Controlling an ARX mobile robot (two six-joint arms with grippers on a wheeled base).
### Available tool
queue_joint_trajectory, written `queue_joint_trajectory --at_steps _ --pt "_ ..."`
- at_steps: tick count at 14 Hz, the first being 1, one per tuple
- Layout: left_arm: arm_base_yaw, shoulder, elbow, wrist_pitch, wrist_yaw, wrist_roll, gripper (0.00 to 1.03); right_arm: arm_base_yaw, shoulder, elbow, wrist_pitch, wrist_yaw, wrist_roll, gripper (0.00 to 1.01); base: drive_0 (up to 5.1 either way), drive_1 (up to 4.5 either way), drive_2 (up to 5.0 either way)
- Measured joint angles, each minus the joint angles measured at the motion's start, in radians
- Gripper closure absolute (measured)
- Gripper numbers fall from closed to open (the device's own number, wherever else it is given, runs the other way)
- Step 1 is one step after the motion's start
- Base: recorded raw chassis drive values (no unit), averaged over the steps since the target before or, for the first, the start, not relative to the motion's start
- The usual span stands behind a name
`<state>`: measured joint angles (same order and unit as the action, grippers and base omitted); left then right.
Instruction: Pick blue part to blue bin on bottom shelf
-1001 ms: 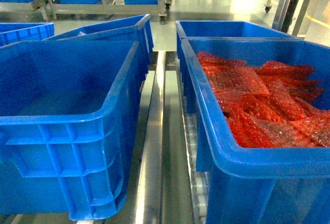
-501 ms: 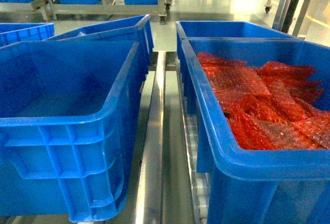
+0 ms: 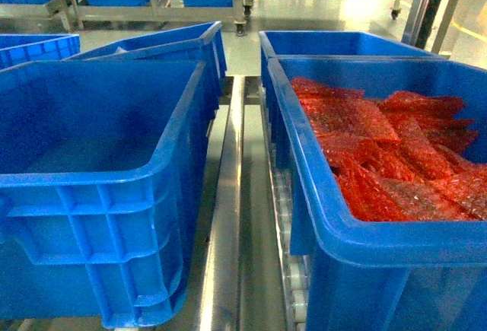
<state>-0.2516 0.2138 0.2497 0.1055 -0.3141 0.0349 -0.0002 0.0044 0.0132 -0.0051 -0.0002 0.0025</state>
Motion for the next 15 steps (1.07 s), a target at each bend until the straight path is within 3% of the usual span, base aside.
queue_joint_trajectory --at_steps 15 --pt "0.0 0.0 0.0 0.0 0.0 0.0 0.59 0.0 0.0 0.0 0.0 0.0 0.0 0.03 0.0 0.0 0.0"
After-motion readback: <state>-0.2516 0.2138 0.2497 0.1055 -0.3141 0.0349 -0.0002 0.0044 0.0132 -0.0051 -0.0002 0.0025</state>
